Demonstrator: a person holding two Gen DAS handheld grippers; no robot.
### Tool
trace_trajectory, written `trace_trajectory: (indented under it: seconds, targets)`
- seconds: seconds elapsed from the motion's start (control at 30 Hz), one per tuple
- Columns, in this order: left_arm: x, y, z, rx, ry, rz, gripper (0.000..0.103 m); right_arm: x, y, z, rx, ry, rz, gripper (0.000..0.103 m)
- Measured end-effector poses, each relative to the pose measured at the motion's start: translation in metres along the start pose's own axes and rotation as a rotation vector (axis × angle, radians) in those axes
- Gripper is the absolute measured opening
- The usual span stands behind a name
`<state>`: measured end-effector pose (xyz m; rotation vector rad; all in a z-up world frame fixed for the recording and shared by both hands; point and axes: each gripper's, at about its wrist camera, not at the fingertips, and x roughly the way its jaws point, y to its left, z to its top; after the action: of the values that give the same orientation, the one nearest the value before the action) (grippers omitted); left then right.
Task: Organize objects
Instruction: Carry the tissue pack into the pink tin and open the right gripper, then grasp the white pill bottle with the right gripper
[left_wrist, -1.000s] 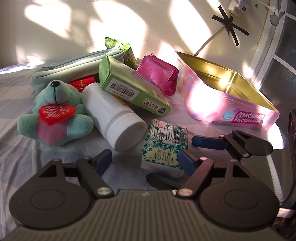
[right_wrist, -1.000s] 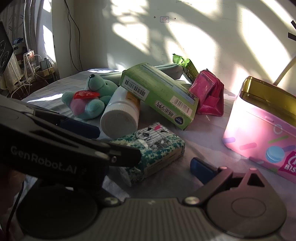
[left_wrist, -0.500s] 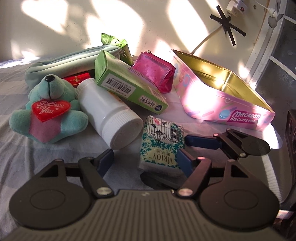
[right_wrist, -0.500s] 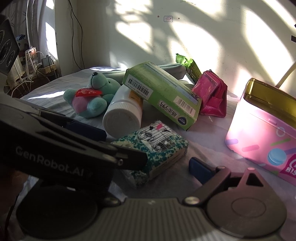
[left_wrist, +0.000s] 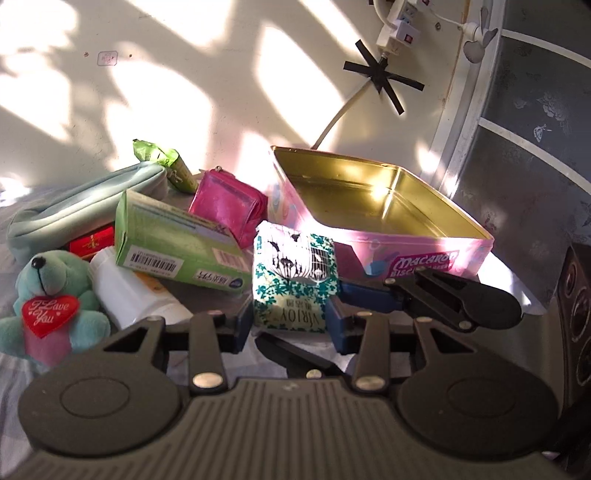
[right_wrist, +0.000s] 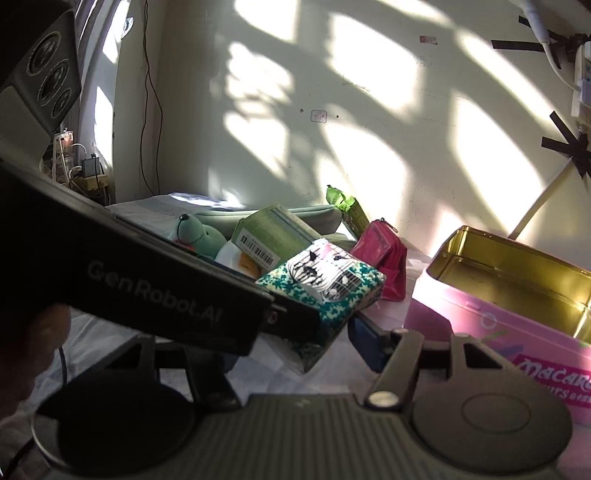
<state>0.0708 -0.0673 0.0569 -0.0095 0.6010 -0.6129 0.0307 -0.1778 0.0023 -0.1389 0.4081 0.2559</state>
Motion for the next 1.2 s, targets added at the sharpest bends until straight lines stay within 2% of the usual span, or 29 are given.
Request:
trace_trajectory:
  seconds: [0.13,0.23,0.37,0.43,0.5,0.53,0.63,0.77,0.87,0.9,1.07,1.13,1.2]
  targets:
    - [0.024,-0.033,0.037,0.102,-0.089,-0.057,0.045,-0.015,-0.033,0.018,-0.037,-0.103,-0.152,0.061]
    - [0.051,-0.049,0.057,0.136,-0.120,-0.076,0.045,-0.009,-0.068,0.026,-0.006,-0.132,-0.223,0.062]
    - [0.097,-0.059,0.070,0.119,-0.080,-0.066,0.046,0.015,-0.104,0.024,0.040,-0.083,-0.282,0.064]
    - [0.109,-0.061,0.070,0.116,-0.064,-0.020,0.046,0.026,-0.110,0.018,0.039,-0.057,-0.319,0.074]
    - [0.109,-0.059,0.068,0.104,-0.051,0.005,0.046,0.025,-0.110,0.011,0.035,-0.060,-0.321,0.076]
    - [0.104,-0.056,0.066,0.101,-0.056,-0.005,0.046,0.024,-0.109,0.009,0.031,-0.064,-0.317,0.078]
    - [0.084,-0.052,0.061,0.113,-0.087,0.028,0.051,0.019,-0.103,0.005,0.016,-0.079,-0.330,0.079]
    - [0.043,-0.036,0.048,0.087,-0.137,0.033,0.051,0.002,-0.091,0.008,0.029,-0.120,-0.293,0.075]
    - [0.016,-0.020,0.027,0.064,-0.139,0.048,0.051,-0.010,-0.072,0.005,0.035,-0.134,-0.232,0.073]
    - [0.009,-0.014,0.018,0.054,-0.129,0.057,0.051,-0.011,-0.065,0.003,0.042,-0.127,-0.201,0.068]
    - [-0.015,0.014,-0.025,0.007,-0.071,0.131,0.051,0.000,-0.029,-0.008,0.055,-0.030,-0.037,0.056]
    - [-0.024,0.029,-0.037,-0.034,-0.050,0.158,0.051,0.008,-0.009,-0.014,0.032,0.012,0.011,0.049]
    - [-0.030,0.044,-0.047,-0.081,-0.031,0.184,0.051,0.013,0.003,-0.015,0.028,0.038,0.063,0.047]
